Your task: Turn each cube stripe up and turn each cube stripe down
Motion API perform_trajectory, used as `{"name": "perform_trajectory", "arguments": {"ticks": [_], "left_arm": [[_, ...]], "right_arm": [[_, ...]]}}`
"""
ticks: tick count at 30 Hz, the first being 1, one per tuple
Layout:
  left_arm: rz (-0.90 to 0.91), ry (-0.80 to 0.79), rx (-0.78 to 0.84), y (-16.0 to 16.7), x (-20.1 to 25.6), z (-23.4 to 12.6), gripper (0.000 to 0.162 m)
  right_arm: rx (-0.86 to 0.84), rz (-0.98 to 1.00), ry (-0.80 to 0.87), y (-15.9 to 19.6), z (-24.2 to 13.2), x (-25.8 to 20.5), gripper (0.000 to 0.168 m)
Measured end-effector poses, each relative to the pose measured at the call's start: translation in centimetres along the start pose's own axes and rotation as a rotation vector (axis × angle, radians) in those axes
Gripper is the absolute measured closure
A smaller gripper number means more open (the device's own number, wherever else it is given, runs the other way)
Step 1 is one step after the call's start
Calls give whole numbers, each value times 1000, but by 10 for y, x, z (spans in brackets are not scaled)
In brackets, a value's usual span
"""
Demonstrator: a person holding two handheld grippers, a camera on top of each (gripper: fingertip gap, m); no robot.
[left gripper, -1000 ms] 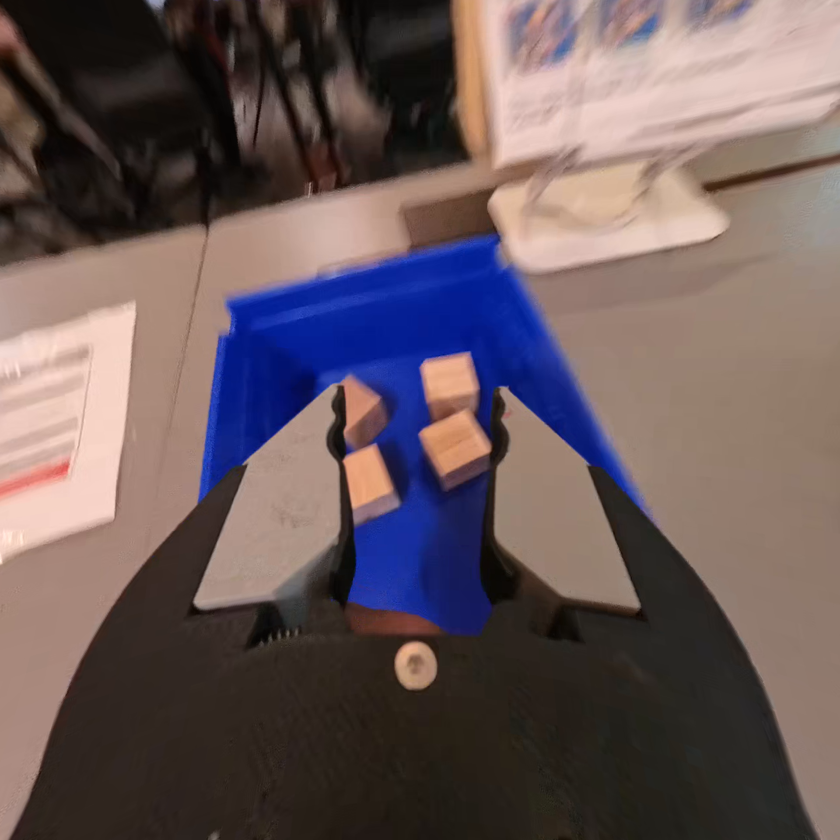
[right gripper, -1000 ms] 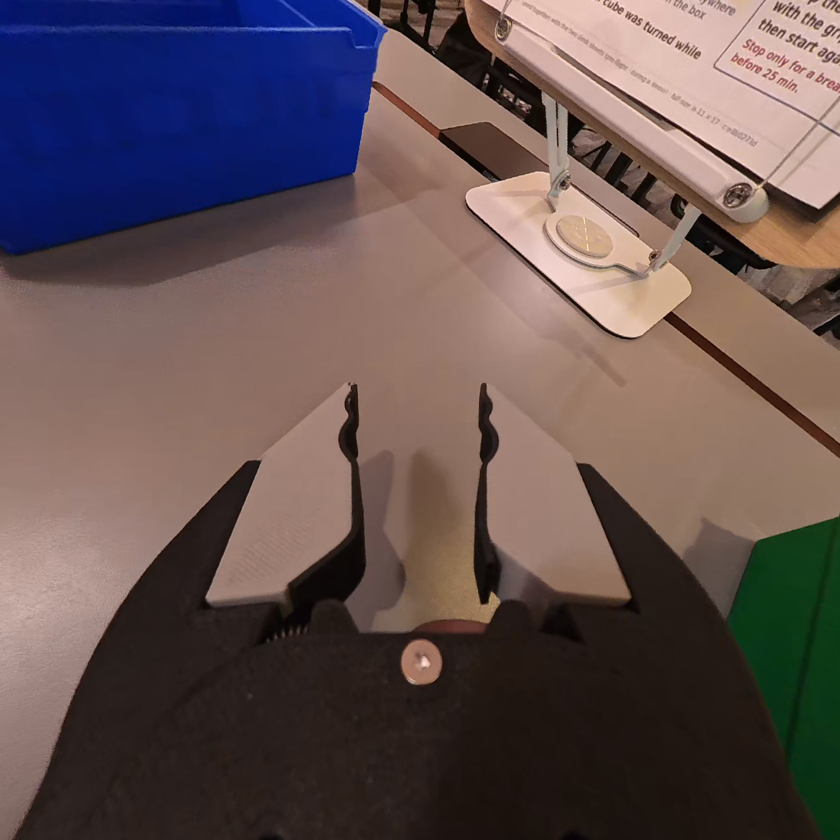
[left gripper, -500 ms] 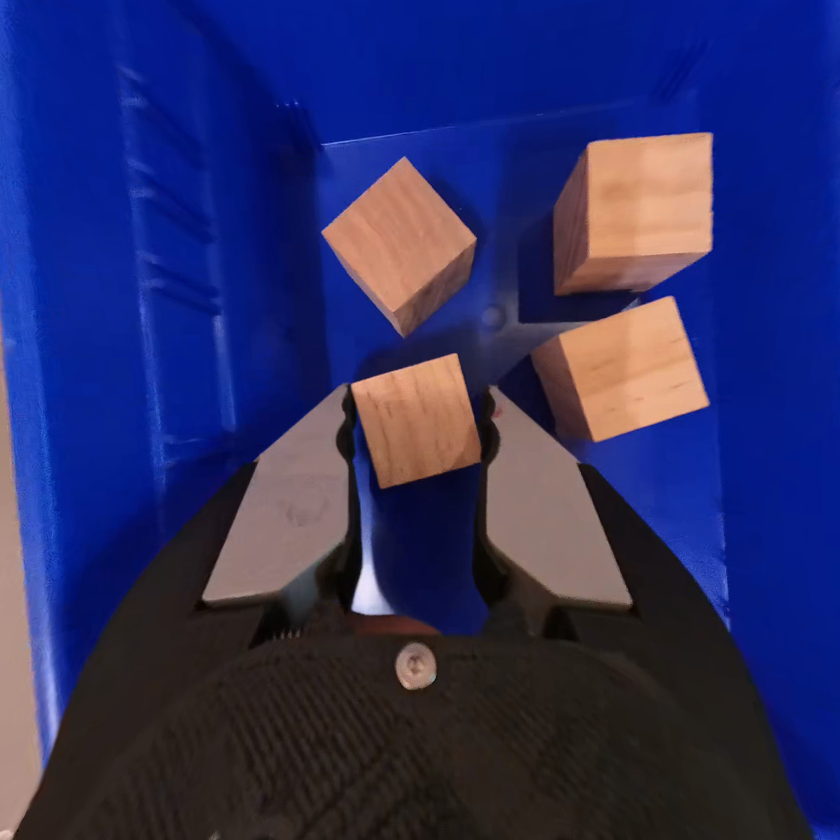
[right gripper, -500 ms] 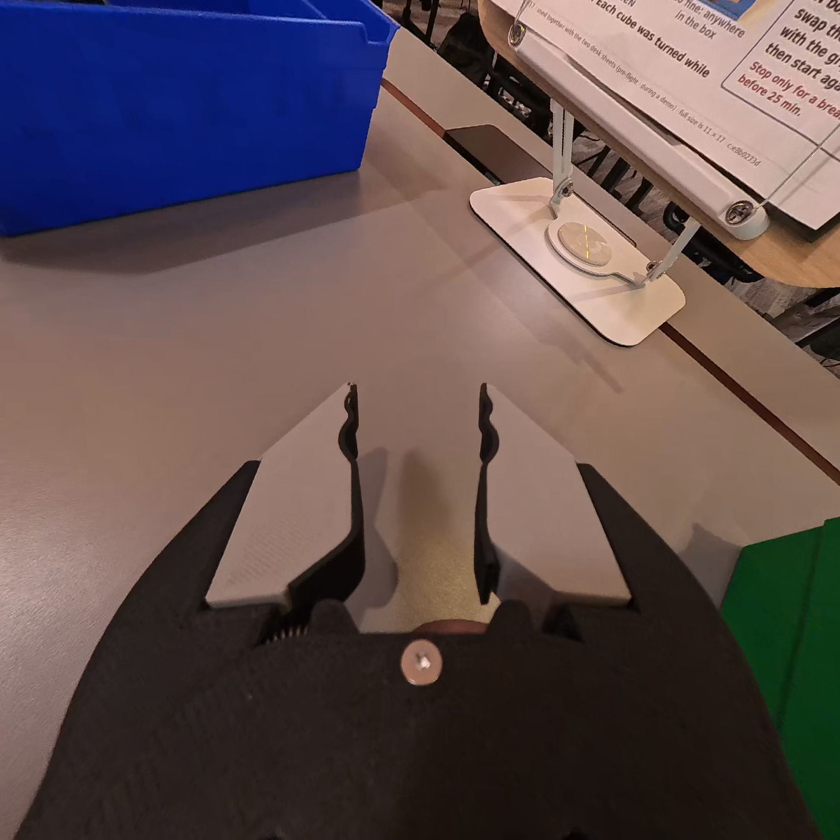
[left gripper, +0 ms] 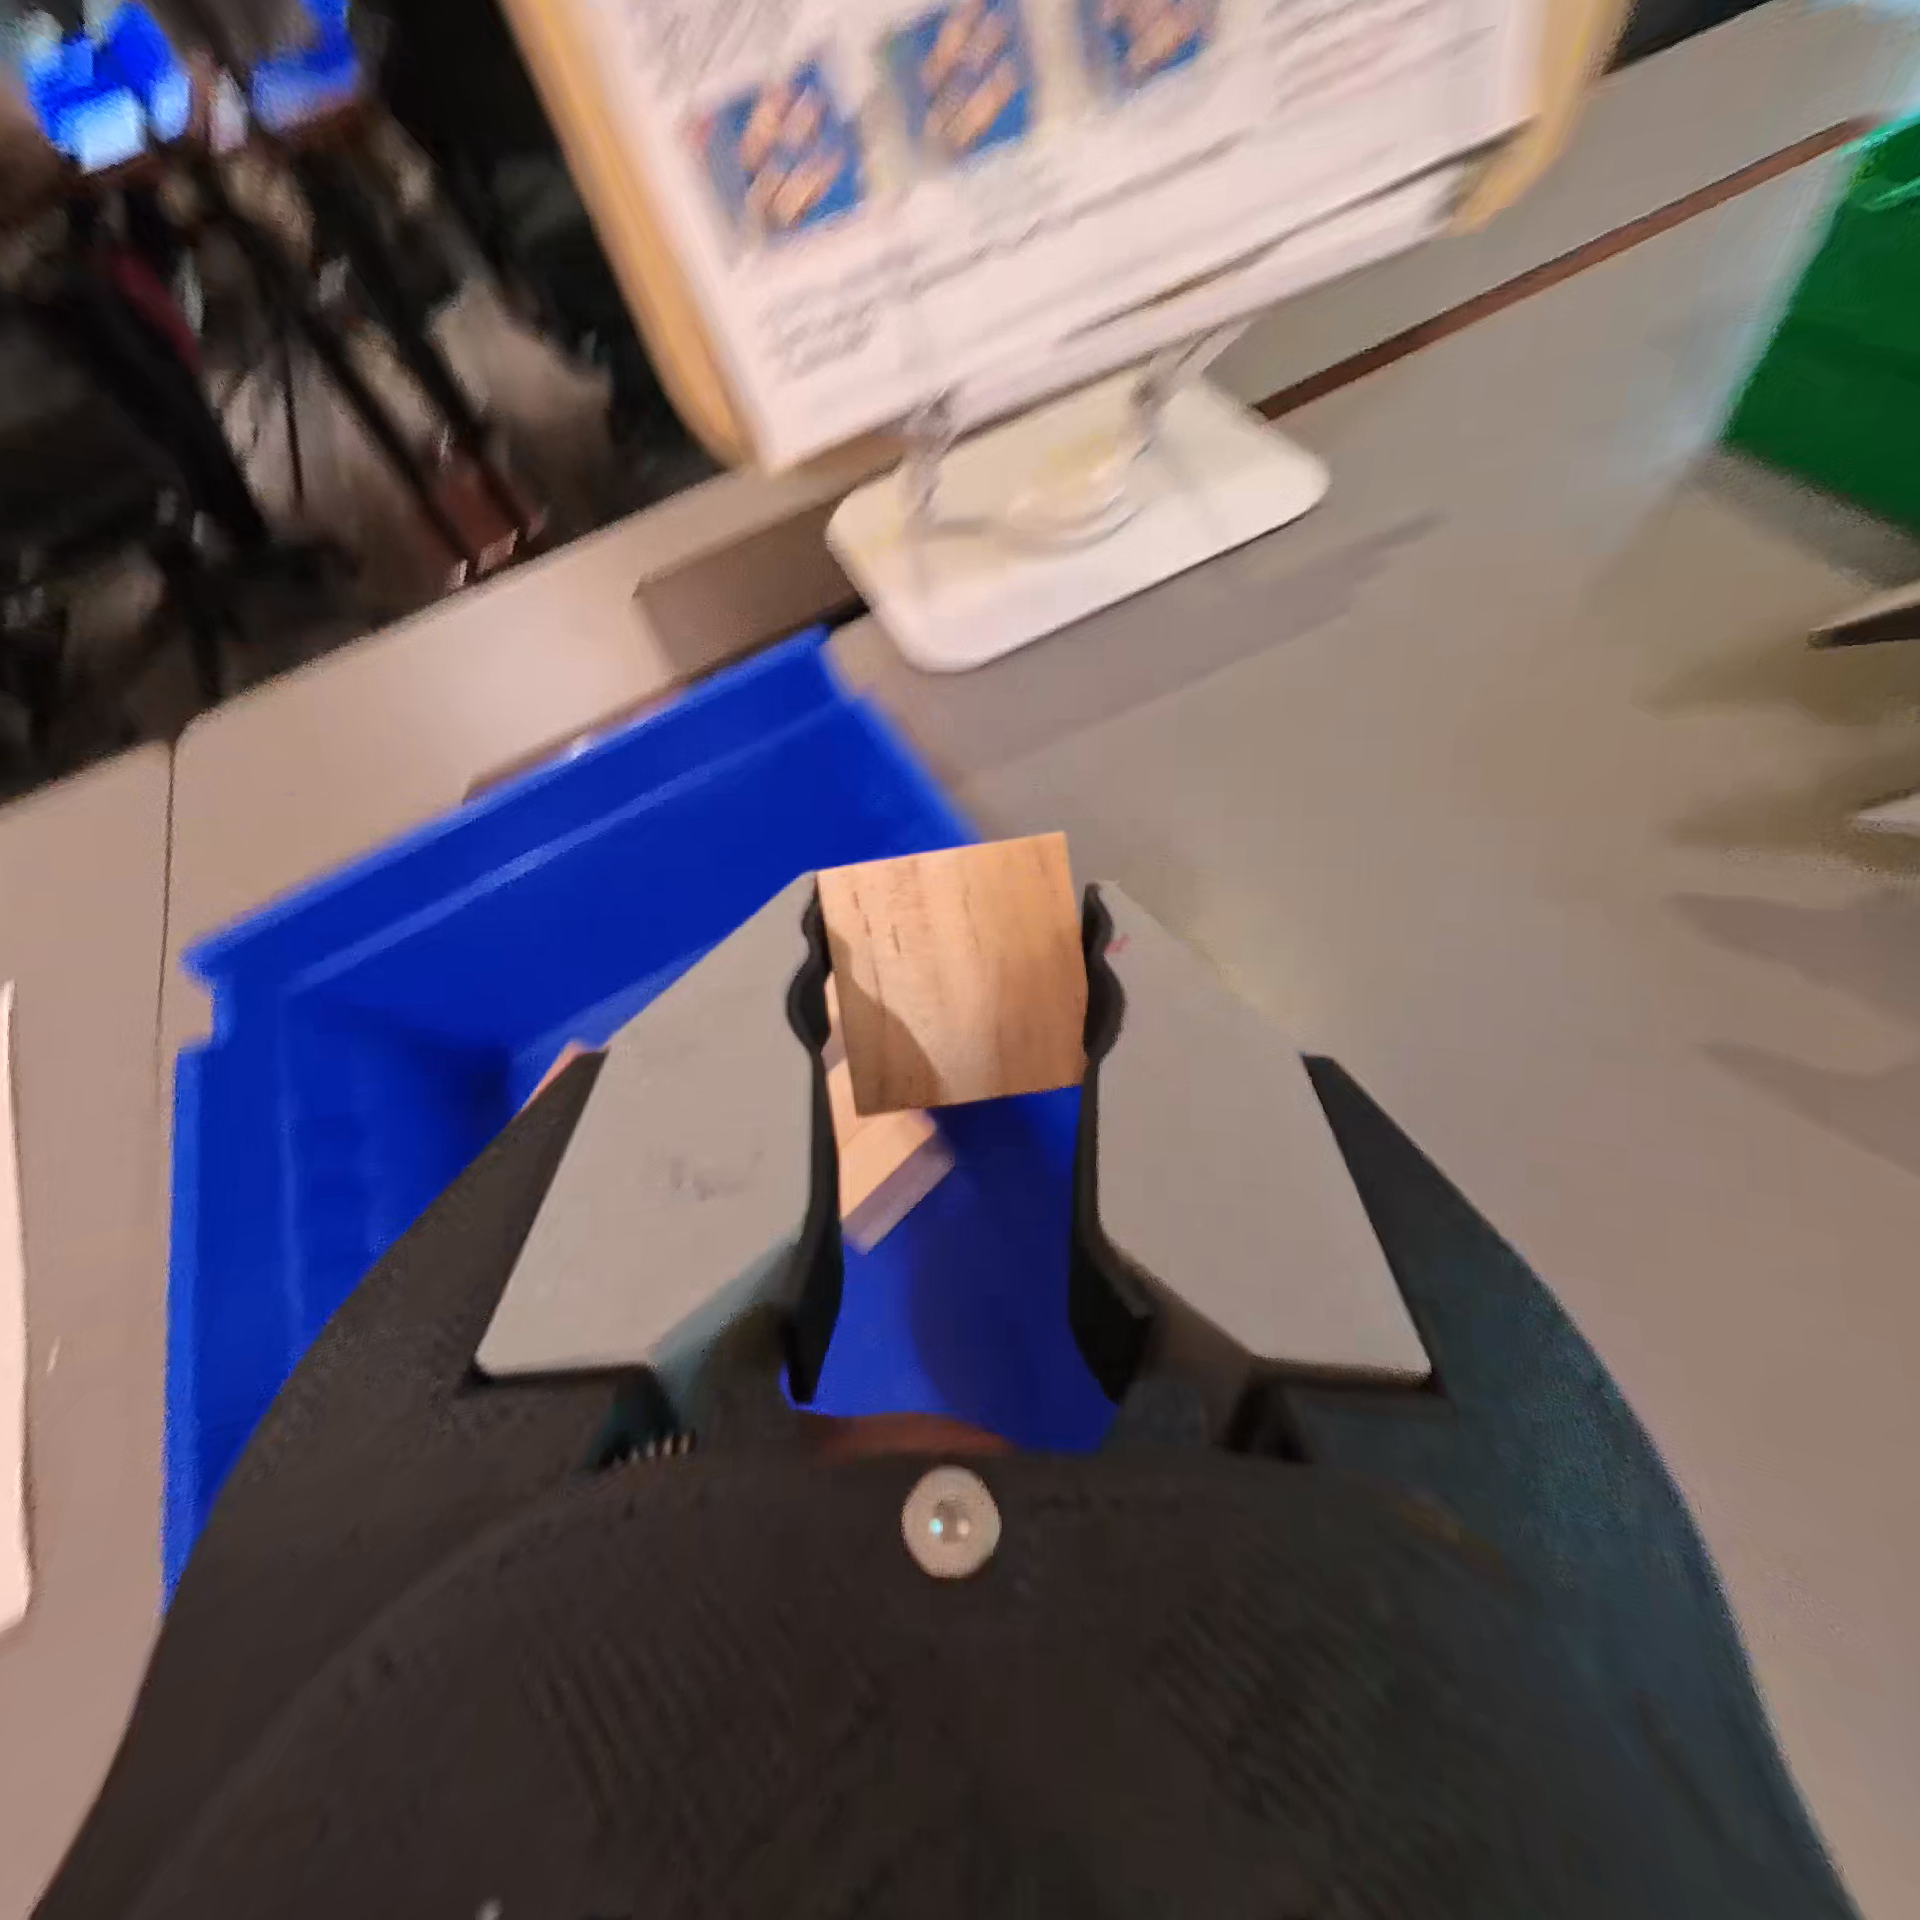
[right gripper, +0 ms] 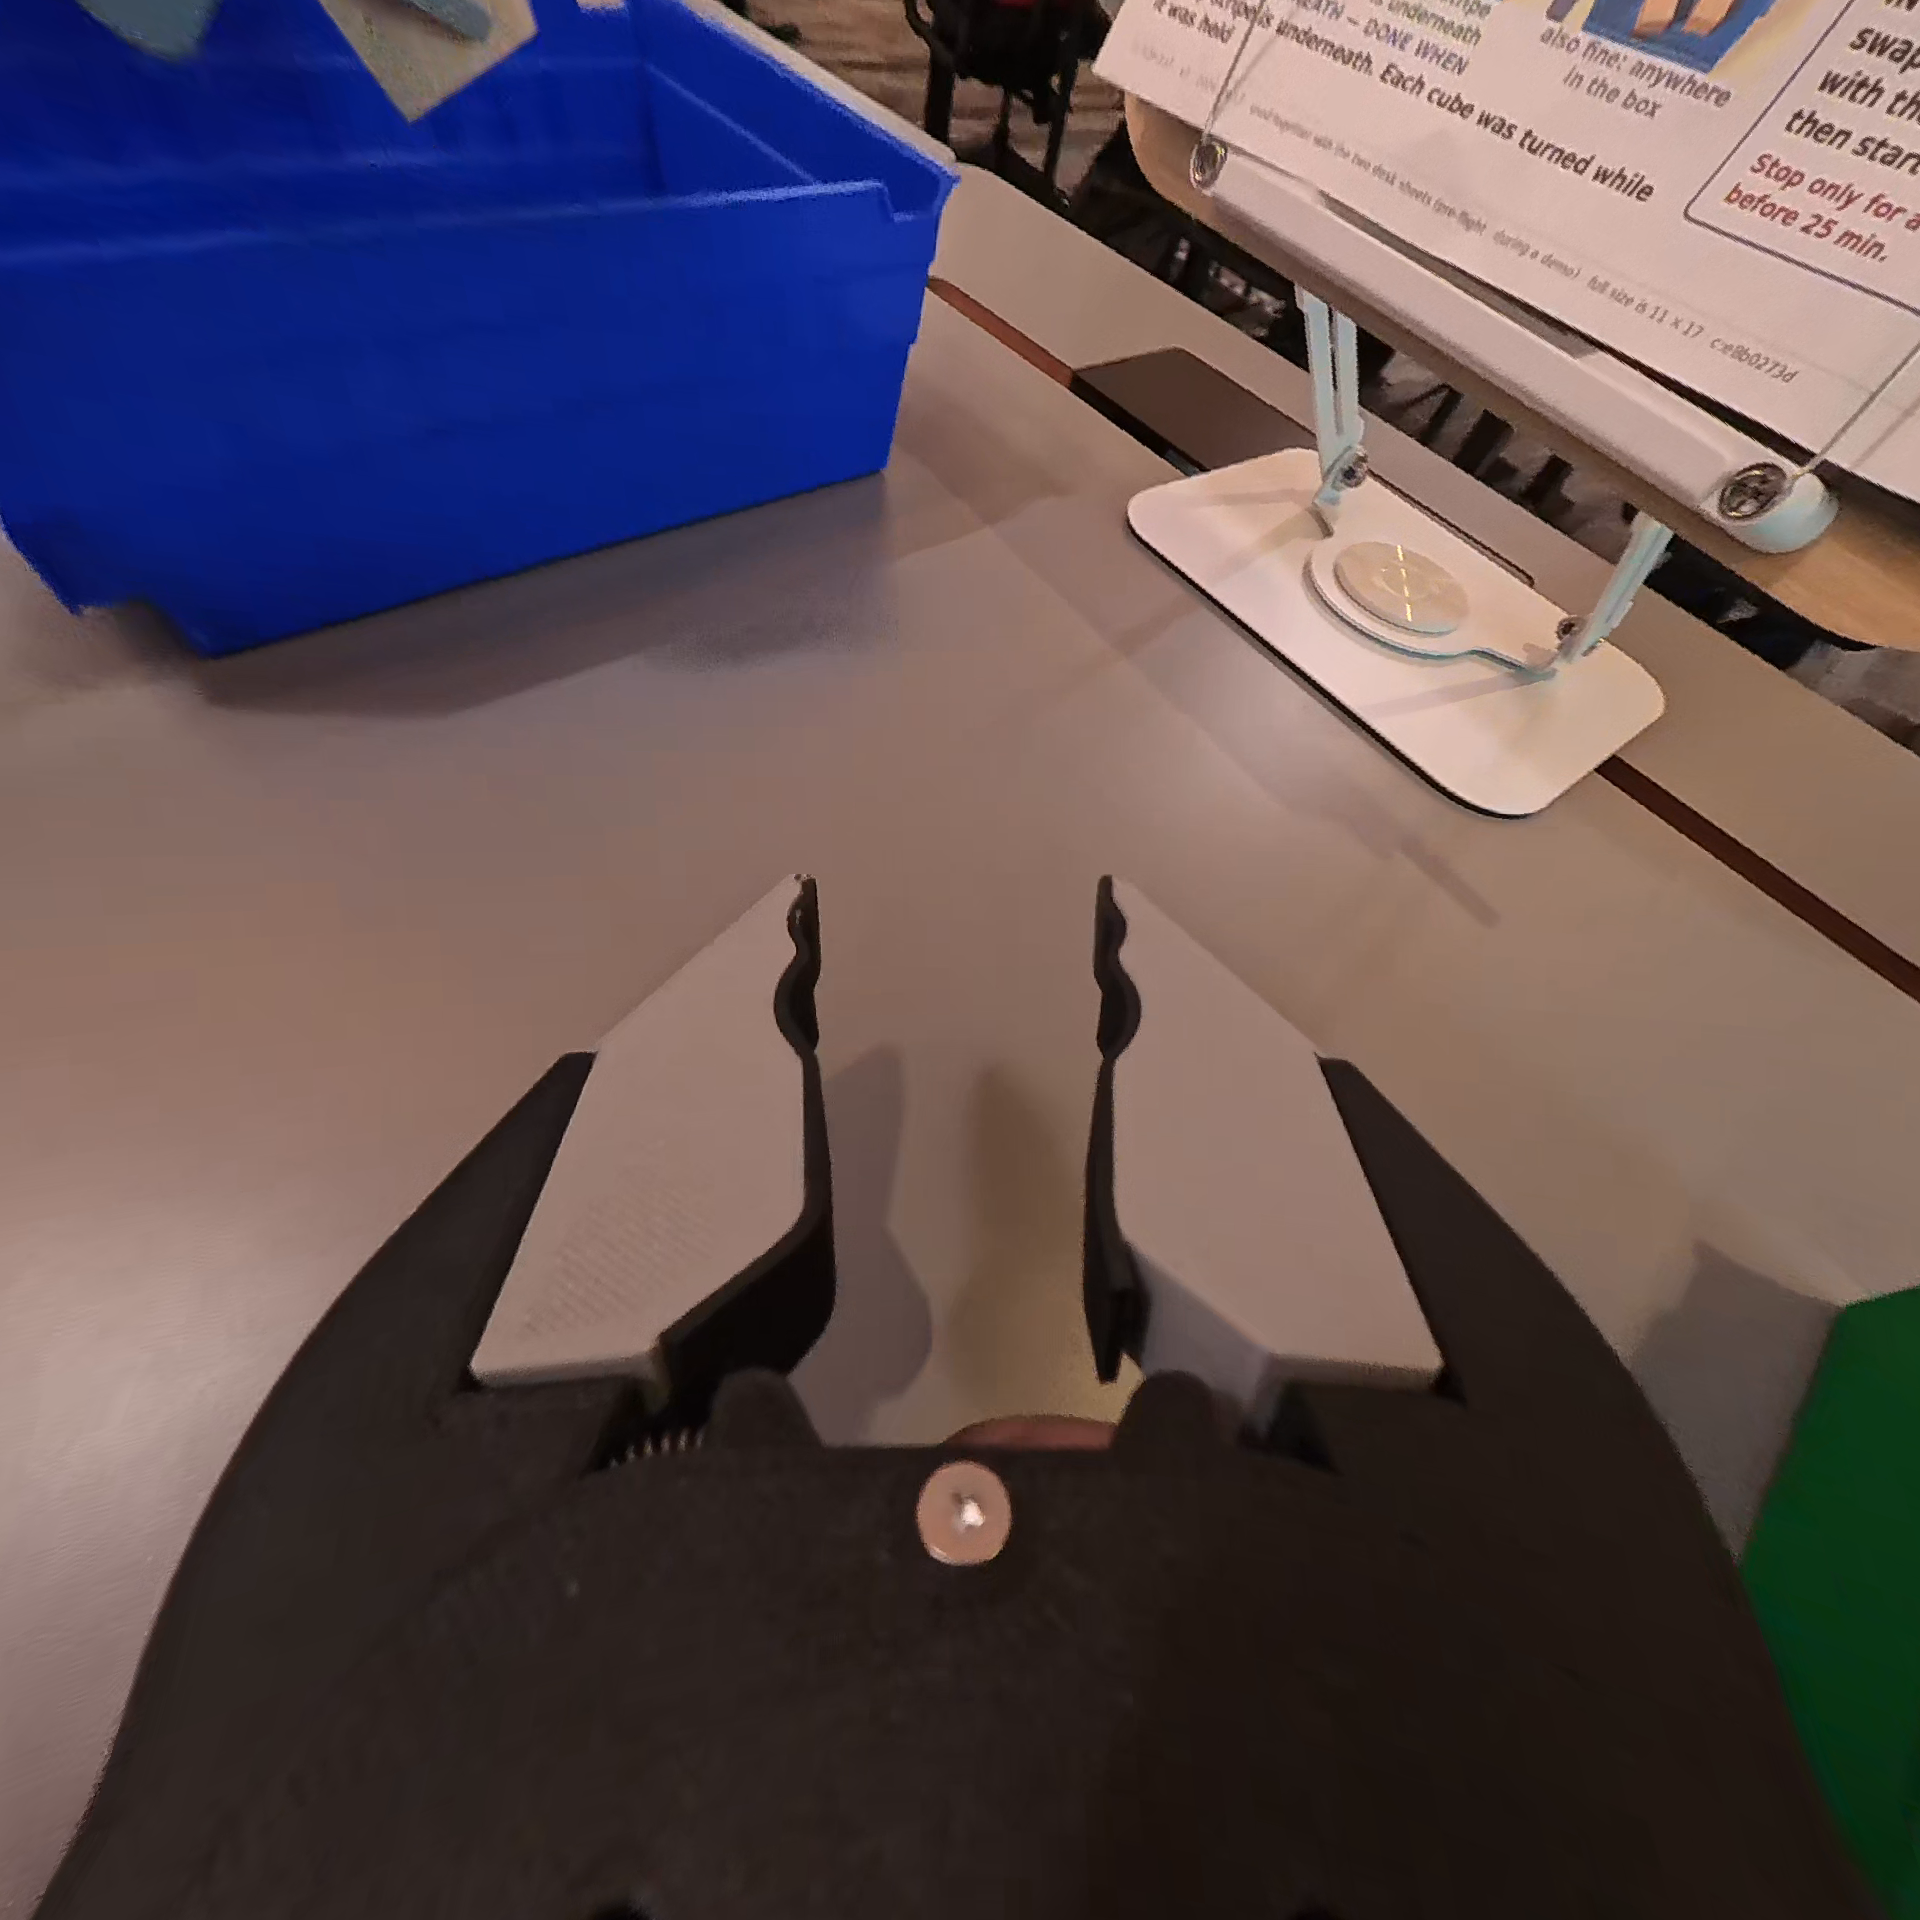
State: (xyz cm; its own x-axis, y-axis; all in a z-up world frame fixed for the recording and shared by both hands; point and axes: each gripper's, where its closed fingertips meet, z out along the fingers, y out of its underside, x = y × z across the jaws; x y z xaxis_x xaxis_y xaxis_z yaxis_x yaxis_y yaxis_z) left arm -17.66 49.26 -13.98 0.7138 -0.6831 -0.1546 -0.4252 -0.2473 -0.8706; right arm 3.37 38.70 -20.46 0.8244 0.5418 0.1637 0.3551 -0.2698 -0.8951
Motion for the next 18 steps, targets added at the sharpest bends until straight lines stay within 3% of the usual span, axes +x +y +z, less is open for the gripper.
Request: {"name": "perform_trajectory", "arguments": {"ticks": [4,7,11,14,18], "left_arm": [[143,143,239,-52,82,-20,115],[197,287,428,-73,147,-34,115],[301,359,618,-71,205,-36,116],[354,349,682,-55,224,-27,116],[414,387,799,-56,235,-48,116]], "right_arm": [[70,84,-113,-11,-5,-10,117],[134,159,-219,-21,-11,-17,115],[225,264,-368,-35,-24,-25,112],[260,328,-465,-41,-31,-29,110],[285,378,-590,-48,-40,-37,109]]}}
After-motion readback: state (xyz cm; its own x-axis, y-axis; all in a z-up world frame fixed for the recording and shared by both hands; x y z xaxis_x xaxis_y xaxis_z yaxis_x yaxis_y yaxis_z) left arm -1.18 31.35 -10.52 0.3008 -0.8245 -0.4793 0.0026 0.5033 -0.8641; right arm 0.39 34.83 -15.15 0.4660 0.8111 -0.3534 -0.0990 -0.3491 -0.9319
